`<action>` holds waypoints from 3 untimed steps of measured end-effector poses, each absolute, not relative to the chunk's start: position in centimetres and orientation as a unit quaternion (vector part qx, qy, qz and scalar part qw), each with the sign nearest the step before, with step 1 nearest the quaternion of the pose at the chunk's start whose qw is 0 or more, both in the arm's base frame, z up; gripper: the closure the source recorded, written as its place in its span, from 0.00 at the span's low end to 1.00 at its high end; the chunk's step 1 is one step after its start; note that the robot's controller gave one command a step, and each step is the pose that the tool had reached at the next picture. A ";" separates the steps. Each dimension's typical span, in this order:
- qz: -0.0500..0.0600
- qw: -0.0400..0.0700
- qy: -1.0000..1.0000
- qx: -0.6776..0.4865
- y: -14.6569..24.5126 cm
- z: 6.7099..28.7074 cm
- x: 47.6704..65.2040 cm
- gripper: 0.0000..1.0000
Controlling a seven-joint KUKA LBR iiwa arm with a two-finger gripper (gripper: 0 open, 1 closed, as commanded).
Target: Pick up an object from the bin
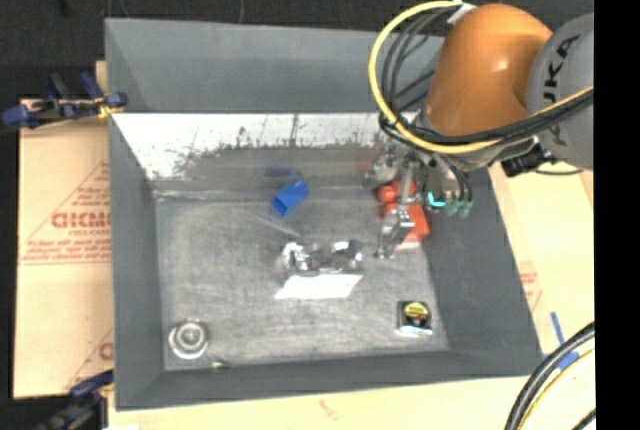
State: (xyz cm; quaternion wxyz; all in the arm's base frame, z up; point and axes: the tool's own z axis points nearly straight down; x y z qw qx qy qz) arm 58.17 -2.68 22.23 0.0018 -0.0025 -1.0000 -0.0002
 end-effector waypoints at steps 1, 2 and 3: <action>0.001 -0.007 -0.997 0.079 0.0 7.2 56.8 0.00; -0.001 -0.002 -0.998 0.066 1.7 10.2 53.2 0.00; 0.000 -0.001 -0.994 0.113 0.6 10.1 52.6 0.00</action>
Offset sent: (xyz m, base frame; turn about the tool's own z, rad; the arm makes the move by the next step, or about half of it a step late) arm -0.0172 0.0282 -0.1523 -0.1664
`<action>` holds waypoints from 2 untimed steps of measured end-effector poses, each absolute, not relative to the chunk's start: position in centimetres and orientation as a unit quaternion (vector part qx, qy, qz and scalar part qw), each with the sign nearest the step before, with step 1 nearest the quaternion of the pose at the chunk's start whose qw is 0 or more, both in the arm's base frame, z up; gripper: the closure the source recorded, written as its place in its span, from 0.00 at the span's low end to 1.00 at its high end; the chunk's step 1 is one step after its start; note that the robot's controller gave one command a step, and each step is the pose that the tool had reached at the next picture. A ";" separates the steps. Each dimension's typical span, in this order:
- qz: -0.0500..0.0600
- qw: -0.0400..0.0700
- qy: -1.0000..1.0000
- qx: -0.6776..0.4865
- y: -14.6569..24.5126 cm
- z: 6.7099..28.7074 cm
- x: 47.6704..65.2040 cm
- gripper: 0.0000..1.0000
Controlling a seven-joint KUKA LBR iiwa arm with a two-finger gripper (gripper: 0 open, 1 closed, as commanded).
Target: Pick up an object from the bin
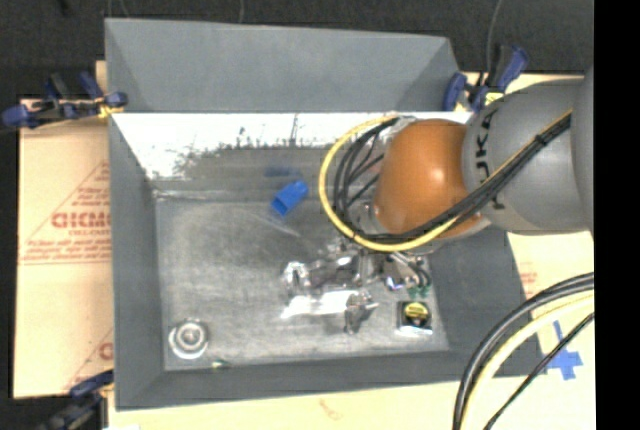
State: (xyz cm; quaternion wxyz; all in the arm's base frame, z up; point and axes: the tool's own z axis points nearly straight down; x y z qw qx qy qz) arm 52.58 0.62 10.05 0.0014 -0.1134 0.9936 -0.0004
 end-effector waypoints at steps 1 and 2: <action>-0.002 0.014 0.989 -0.144 1.2 7.7 52.5 0.00; 0.001 0.015 0.988 -0.152 -0.9 7.7 51.2 0.00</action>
Offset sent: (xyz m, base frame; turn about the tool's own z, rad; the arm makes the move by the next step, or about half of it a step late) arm -0.0086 0.0077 -0.0305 -0.0681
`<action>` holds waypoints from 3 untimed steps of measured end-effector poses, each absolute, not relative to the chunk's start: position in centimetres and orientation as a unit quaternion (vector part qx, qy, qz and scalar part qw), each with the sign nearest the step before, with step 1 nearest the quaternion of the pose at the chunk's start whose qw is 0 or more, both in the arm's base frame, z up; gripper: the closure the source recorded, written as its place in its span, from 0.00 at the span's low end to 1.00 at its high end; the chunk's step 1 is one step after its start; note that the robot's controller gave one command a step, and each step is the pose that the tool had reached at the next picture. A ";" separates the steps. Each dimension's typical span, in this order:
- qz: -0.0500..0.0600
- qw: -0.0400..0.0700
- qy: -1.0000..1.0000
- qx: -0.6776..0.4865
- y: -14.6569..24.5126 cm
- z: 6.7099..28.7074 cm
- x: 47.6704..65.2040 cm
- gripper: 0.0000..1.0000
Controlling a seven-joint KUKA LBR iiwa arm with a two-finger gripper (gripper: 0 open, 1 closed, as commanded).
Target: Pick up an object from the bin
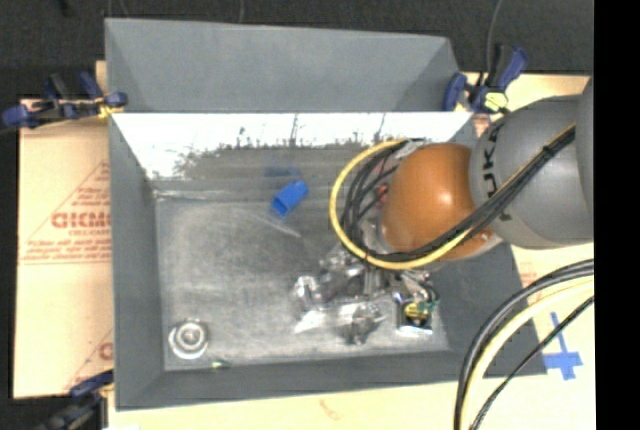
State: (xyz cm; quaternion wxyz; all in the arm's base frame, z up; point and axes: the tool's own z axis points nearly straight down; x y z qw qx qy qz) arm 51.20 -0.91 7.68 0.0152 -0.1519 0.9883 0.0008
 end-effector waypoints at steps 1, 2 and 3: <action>0.000 0.018 0.988 -0.152 -0.9 7.8 51.4 1.00; 0.000 0.001 0.988 -0.152 -1.0 9.6 51.5 1.00; 0.000 0.000 0.989 -0.151 -1.0 9.5 51.4 1.00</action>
Offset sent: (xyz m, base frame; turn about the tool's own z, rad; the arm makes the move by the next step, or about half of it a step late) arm 0.0000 0.0000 0.0000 0.0000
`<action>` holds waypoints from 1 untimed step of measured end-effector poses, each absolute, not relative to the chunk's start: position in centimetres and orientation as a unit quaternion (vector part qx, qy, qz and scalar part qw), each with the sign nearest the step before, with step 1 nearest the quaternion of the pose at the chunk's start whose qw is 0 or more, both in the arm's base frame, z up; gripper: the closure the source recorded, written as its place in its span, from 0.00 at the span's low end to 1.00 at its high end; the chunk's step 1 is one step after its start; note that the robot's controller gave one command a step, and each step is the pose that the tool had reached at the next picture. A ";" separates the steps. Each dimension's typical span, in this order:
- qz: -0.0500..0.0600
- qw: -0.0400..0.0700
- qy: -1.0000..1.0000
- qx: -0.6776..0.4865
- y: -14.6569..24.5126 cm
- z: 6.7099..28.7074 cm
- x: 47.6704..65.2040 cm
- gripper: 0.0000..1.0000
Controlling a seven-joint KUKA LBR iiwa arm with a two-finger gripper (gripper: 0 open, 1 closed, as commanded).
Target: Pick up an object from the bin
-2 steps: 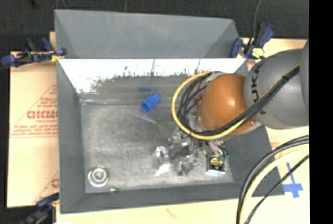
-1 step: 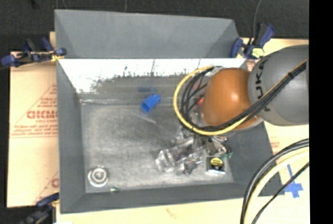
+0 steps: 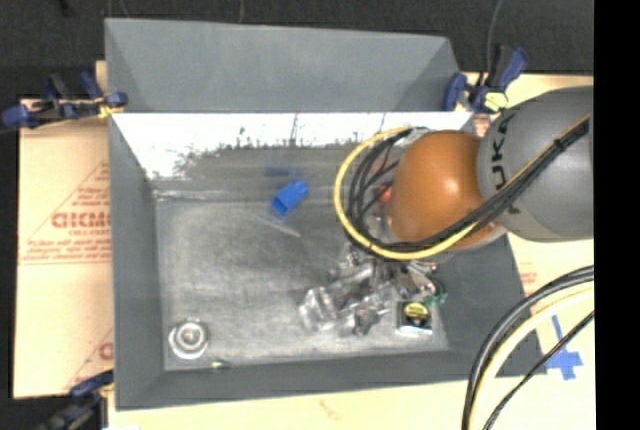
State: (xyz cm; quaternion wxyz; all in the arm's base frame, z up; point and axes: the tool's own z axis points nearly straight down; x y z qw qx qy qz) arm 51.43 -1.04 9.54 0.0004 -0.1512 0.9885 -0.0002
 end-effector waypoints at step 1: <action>-0.001 0.002 0.989 -0.149 -1.1 14.1 51.5 1.00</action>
Offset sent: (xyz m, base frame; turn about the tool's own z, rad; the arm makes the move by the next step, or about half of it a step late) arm 0.0001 -0.0001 0.0435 0.0000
